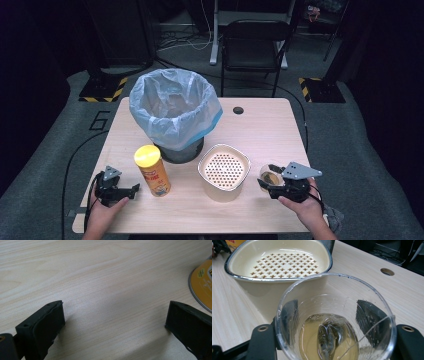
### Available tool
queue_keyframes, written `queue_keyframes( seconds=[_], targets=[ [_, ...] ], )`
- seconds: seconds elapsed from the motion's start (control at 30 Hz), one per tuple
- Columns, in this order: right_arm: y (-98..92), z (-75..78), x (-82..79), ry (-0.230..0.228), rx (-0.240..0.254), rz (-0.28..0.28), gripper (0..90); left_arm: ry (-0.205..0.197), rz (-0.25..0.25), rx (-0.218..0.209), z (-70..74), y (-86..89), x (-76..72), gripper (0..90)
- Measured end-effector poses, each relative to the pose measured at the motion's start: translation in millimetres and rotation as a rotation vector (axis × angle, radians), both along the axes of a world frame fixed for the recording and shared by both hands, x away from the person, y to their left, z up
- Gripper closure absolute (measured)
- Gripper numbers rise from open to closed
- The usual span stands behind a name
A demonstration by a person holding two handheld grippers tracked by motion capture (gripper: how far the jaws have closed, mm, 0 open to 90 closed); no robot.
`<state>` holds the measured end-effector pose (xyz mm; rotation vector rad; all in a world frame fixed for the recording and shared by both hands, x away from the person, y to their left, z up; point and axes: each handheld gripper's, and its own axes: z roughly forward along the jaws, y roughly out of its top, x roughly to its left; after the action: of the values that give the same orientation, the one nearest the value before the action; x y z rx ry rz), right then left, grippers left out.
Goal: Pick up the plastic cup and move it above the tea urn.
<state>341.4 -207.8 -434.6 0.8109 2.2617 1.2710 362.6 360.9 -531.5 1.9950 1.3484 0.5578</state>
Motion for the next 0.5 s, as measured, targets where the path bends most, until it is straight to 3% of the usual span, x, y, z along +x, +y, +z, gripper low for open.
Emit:
queue_keyframes(
  seconds=[0.33,0.5],
  targets=[
    [-4.3,13.5,10.2,-0.014,0.005,-0.026,34.4,0.000,0.000,0.000,0.0,0.0,0.0,2.1],
    [-6.0,21.4,18.3,-0.020,-0.019,-0.034,34.5,-0.002,-0.001,0.002,0.0,0.1,0.2,2.1]
  ],
)
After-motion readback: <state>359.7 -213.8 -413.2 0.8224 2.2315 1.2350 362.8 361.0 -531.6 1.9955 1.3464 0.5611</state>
